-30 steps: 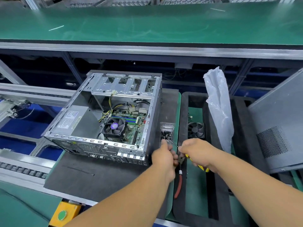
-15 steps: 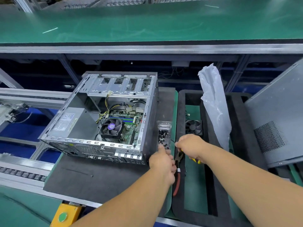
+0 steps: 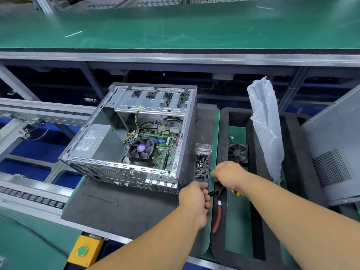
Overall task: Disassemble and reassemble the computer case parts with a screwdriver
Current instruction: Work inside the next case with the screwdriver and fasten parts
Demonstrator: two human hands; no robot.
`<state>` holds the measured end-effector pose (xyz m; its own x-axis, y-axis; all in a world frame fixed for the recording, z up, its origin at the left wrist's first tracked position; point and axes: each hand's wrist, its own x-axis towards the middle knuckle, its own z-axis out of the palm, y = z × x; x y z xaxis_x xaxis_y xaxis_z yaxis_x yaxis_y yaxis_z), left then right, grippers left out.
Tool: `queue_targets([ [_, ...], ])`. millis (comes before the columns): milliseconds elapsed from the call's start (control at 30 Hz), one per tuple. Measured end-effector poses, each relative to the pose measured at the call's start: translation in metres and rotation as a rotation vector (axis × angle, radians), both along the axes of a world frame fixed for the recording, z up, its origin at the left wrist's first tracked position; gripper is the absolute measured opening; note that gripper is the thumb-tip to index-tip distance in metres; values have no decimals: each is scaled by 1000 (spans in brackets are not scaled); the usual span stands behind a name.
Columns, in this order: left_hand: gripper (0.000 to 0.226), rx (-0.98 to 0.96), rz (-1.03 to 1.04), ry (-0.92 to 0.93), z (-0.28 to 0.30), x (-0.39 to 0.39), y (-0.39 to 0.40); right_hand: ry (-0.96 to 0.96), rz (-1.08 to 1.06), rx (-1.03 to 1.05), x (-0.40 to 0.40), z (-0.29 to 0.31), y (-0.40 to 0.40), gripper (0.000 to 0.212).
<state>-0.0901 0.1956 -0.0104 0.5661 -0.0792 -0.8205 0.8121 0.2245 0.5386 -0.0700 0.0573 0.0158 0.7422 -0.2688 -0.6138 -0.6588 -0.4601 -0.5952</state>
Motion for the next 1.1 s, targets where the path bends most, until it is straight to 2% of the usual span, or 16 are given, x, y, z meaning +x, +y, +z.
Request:
queue_targets([
  [100,27,-43,-20,-21,2,5,-7,-78,-9,1,-8,5,-3,15],
  [333,38,-141,128,-58,17,20,-29,-119,-57,60,-45,27,-5,39],
  [467,34,-217,137,-69,25,18,-31,-138,-83,118,-68,38,-6,30],
  [700,24,-238,42,-96,42,16,-24,-188,-123,145,-85,50,-1,34],
  [867,24,-346,17,-125,65,16,-16,-242,-127,126,-92,78,10,34],
  [1100,44,-545,-186,-163,110,12,19,-296,-141,87,-104,136,53,35],
])
